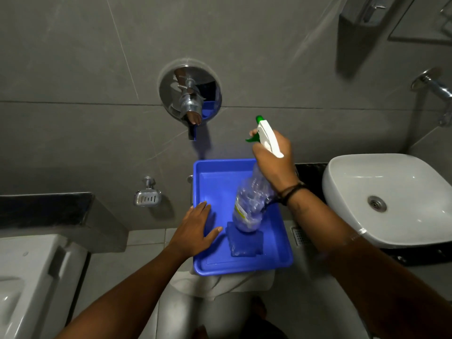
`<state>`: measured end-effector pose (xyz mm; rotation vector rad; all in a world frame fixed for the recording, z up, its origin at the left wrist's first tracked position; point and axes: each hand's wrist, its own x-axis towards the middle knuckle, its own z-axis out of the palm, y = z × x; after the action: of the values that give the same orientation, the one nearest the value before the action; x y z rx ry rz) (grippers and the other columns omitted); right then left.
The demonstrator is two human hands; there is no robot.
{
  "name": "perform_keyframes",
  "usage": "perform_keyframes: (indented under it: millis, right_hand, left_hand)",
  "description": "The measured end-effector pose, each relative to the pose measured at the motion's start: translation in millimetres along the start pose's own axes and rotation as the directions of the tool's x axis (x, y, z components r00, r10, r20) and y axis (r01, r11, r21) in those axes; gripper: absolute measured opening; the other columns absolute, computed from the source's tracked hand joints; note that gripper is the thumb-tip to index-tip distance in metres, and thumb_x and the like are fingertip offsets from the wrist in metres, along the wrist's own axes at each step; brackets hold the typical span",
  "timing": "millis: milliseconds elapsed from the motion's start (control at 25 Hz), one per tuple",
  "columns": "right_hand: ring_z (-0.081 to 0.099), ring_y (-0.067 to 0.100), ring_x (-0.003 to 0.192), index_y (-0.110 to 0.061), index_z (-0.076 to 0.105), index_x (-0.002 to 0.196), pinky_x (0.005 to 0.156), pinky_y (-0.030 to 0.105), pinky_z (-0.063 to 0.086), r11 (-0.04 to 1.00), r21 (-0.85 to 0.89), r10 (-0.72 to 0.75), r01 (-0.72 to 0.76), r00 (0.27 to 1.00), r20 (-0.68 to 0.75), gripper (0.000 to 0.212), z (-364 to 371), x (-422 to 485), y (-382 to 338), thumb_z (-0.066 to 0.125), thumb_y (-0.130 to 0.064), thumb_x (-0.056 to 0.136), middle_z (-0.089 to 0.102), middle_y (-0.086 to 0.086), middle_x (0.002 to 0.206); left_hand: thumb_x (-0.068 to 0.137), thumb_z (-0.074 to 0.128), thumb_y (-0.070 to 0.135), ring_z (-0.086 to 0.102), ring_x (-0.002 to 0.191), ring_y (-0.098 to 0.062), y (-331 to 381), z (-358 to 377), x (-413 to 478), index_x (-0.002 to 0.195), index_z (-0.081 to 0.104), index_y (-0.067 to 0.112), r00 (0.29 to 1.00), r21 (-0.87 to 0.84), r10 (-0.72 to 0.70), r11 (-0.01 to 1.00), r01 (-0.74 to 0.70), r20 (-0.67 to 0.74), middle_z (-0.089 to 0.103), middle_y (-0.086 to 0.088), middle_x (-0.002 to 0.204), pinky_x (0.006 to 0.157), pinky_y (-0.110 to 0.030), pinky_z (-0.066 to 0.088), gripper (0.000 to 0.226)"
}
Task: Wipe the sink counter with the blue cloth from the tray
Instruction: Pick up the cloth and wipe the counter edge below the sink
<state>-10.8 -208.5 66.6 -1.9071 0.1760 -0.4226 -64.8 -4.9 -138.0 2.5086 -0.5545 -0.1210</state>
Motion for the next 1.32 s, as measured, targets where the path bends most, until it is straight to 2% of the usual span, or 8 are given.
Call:
perform_keyframes:
  millis: [280, 440, 680, 800, 920, 1120, 1200, 1320]
  right_hand:
    - [0.046, 0.021, 0.071, 0.004, 0.061, 0.107, 0.055, 0.012, 0.038, 0.999, 0.018, 0.037, -0.038, 0.997, 0.066, 0.032, 86.7, 50.0, 67.6, 0.047, 0.010, 0.078, 0.057, 0.018, 0.083]
    - [0.049, 0.021, 0.070, -0.001, 0.061, 0.105, 0.063, 0.034, 0.047, 0.999, 0.018, 0.044, -0.046, 0.995, 0.093, 0.030, 101.4, 71.5, 78.3, 0.050, 0.005, 0.078, 0.058, 0.013, 0.085]
    - [0.039, 0.030, 0.134, -0.002, 0.038, 0.139, 0.112, 0.034, 0.032, 0.927, -0.281, 0.308, -0.250, 0.933, 0.186, 0.070, 51.1, 8.0, 154.4, 0.072, -0.018, 0.079, 0.041, 0.019, 0.143]
    - [0.051, 0.039, 0.123, 0.006, 0.047, 0.127, 0.101, 0.041, 0.043, 0.635, -0.605, 0.664, -0.479, 0.740, 0.111, 0.069, 21.8, -65.8, 209.8, 0.076, -0.027, 0.073, 0.052, 0.027, 0.132]
    - [0.061, 0.034, 0.114, 0.008, 0.054, 0.120, 0.089, 0.041, 0.052, 0.515, -0.544, 0.832, -0.663, 0.540, 0.129, 0.069, 18.3, -99.5, 228.3, 0.082, -0.026, 0.068, 0.061, 0.025, 0.126]
    - [0.063, 0.023, 0.072, 0.001, 0.060, 0.074, 0.057, 0.031, 0.043, 0.559, -0.397, 0.829, -0.728, 0.507, 0.236, 0.027, 15.2, -87.2, 214.4, 0.083, -0.012, 0.068, 0.066, 0.012, 0.077]
    - [0.047, 0.019, 0.050, -0.008, 0.046, 0.052, 0.045, 0.028, 0.035, 0.594, -0.311, 0.803, -0.742, 0.520, 0.292, 0.040, -3.7, -85.7, 204.9, 0.083, -0.010, 0.069, 0.051, 0.002, 0.047]
    - [0.049, 0.011, 0.039, -0.011, 0.050, 0.057, 0.037, 0.019, 0.035, 0.607, -0.133, 0.758, -0.783, 0.522, 0.391, 0.034, -37.7, -90.3, 194.5, 0.080, -0.011, 0.073, 0.051, -0.002, 0.043]
  left_hand:
    - [0.088, 0.065, 0.050, 0.041, 0.139, -0.027, 10.7, 31.1, 15.8, 0.143, 0.042, 0.007, 0.923, -0.310, -0.361, 0.869, 0.384, 0.131, 0.043, -0.010, 0.152, 0.116, -0.041, 0.033, 0.073]
    - [0.089, 0.069, 0.038, 0.049, 0.132, -0.027, 15.1, 54.7, 29.0, 0.138, 0.048, 0.003, 0.821, -0.403, -0.530, 0.718, 0.568, 0.214, 0.051, -0.014, 0.145, 0.110, -0.035, 0.039, 0.063]
    - [0.083, 0.076, 0.024, 0.065, 0.100, -0.029, 32.3, 83.9, 48.3, 0.098, 0.064, 0.003, 0.625, -0.464, -0.724, 0.465, 0.754, 0.291, 0.066, -0.011, 0.097, 0.086, -0.032, 0.048, 0.028]
    - [0.079, 0.079, 0.021, 0.067, 0.088, -0.030, 41.8, 95.3, 51.4, 0.077, 0.059, 0.009, 0.551, -0.425, -0.764, 0.400, 0.812, 0.334, 0.067, -0.015, 0.086, 0.075, -0.035, 0.051, 0.023]
    - [0.076, 0.081, 0.015, 0.058, 0.068, -0.024, 46.2, 102.3, 48.7, 0.066, 0.057, 0.007, 0.494, -0.495, -0.773, 0.272, 0.825, 0.398, 0.061, -0.014, 0.075, 0.062, -0.032, 0.044, 0.027]
    - [0.080, 0.079, 0.011, 0.063, 0.065, -0.024, 55.2, 88.8, 44.5, 0.093, 0.065, -0.006, 0.510, -0.659, -0.700, 0.074, 0.748, 0.500, 0.069, -0.019, 0.090, 0.048, -0.024, 0.053, 0.025]
    - [0.082, 0.077, 0.017, 0.070, 0.075, -0.026, 65.2, 74.9, 43.6, 0.099, 0.067, -0.004, 0.555, -0.688, -0.615, 0.028, 0.725, 0.560, 0.074, -0.016, 0.098, 0.055, -0.026, 0.057, 0.029]
    - [0.089, 0.065, 0.019, 0.074, 0.090, -0.030, 82.5, 60.1, 41.7, 0.111, 0.071, 0.004, 0.631, -0.690, -0.316, -0.125, 0.713, 0.709, 0.075, -0.018, 0.107, 0.075, -0.037, 0.060, 0.027]
